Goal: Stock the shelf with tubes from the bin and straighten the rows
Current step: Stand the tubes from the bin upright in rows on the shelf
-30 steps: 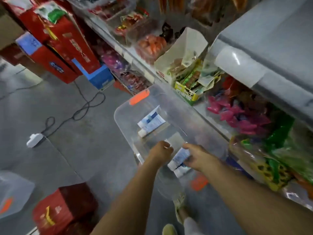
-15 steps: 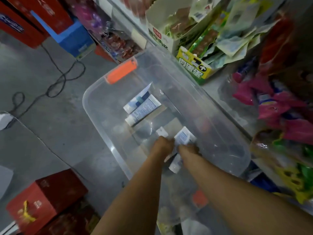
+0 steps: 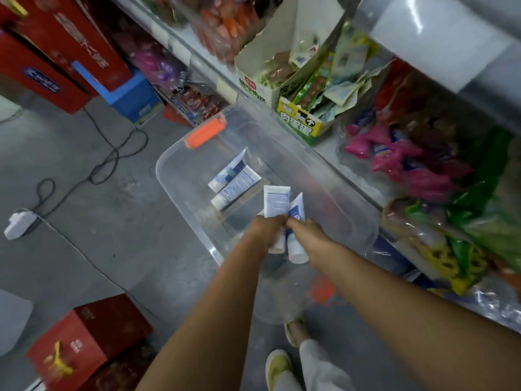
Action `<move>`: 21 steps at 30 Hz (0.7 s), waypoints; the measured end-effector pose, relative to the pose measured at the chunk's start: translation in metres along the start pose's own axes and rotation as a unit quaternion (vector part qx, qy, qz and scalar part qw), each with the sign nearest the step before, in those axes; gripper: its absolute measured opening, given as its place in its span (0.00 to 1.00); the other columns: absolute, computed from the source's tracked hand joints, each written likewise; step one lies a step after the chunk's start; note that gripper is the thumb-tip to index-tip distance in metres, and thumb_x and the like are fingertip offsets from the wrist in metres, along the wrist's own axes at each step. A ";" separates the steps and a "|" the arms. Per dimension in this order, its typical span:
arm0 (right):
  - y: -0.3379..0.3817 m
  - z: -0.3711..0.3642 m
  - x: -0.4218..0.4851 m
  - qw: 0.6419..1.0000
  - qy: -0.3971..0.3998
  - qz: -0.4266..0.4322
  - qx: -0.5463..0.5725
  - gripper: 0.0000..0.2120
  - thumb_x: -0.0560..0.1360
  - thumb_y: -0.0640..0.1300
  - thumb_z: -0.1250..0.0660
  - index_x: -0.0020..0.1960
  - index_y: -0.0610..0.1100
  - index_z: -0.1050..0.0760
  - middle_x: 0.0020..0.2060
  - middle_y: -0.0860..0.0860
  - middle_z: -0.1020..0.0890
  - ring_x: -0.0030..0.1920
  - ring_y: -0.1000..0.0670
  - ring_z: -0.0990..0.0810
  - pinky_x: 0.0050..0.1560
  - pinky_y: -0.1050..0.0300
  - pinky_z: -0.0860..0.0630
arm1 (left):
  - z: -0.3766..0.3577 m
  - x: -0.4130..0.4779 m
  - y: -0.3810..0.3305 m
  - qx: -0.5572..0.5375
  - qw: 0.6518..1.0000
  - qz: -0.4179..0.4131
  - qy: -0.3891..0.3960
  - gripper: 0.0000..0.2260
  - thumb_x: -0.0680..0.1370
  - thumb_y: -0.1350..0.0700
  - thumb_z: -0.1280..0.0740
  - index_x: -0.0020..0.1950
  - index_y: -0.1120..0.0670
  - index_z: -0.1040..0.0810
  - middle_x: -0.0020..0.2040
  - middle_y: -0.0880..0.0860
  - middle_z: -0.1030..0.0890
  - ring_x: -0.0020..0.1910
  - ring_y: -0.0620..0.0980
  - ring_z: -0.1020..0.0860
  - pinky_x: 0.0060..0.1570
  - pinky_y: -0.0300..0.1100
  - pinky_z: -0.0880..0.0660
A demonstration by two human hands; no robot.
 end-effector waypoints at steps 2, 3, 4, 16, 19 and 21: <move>0.007 0.012 -0.035 0.999 0.010 0.032 0.014 0.11 0.75 0.41 0.33 0.56 0.39 0.27 0.43 0.41 0.20 0.41 0.42 0.20 0.42 0.47 0.22 | 0.003 -0.033 -0.003 -0.033 0.999 -0.028 0.014 0.25 0.68 0.55 0.26 0.62 0.65 0.23 0.51 0.62 0.19 0.46 0.59 0.20 0.54 0.55 0.22; 0.007 0.018 -0.050 0.999 0.015 0.044 0.019 0.09 0.75 0.41 0.32 0.53 0.38 0.25 0.39 0.41 0.20 0.37 0.42 0.21 0.39 0.47 0.22 | 0.003 -0.052 -0.003 -0.044 0.998 -0.045 0.022 0.26 0.69 0.57 0.26 0.63 0.67 0.24 0.50 0.63 0.20 0.43 0.59 0.20 0.52 0.55 0.22; 0.005 0.024 -0.065 0.998 0.024 0.052 0.027 0.08 0.75 0.41 0.32 0.51 0.38 0.24 0.37 0.42 0.20 0.35 0.43 0.21 0.38 0.45 0.21 | 0.002 -0.070 -0.002 -0.051 0.997 -0.057 0.023 0.23 0.72 0.59 0.27 0.63 0.68 0.25 0.49 0.63 0.20 0.39 0.58 0.21 0.47 0.52 0.22; -0.048 0.159 -0.241 0.990 0.049 0.109 0.078 0.25 0.79 0.62 0.44 0.47 0.41 0.23 0.29 0.44 0.20 0.23 0.47 0.24 0.19 0.65 0.34 | -0.056 -0.254 0.037 -0.068 0.985 -0.142 0.076 0.11 0.77 0.64 0.32 0.59 0.62 0.24 0.47 0.62 0.18 0.40 0.56 0.21 0.42 0.48 0.22; -0.064 0.207 -0.286 0.984 0.031 0.142 0.102 0.21 0.81 0.59 0.45 0.45 0.44 0.25 0.23 0.46 0.22 0.18 0.49 0.28 0.19 0.66 0.35 | -0.090 -0.293 0.043 -0.039 0.978 -0.188 0.083 0.12 0.77 0.64 0.33 0.61 0.62 0.24 0.48 0.62 0.18 0.40 0.56 0.21 0.44 0.48 0.23; -0.078 0.239 -0.310 0.981 0.034 0.146 0.124 0.20 0.81 0.58 0.44 0.49 0.42 0.24 0.26 0.43 0.22 0.20 0.48 0.28 0.19 0.65 0.35 | -0.116 -0.321 0.049 -0.019 0.973 -0.214 0.089 0.11 0.78 0.63 0.34 0.60 0.62 0.23 0.42 0.58 0.18 0.34 0.52 0.21 0.35 0.42 0.23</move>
Point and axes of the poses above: each hand's wrist, its own x-axis towards the middle knuckle, its own z-axis out of the back of the hand, y = z × x, the point moved 1 cm from there along x, towards the middle knuckle
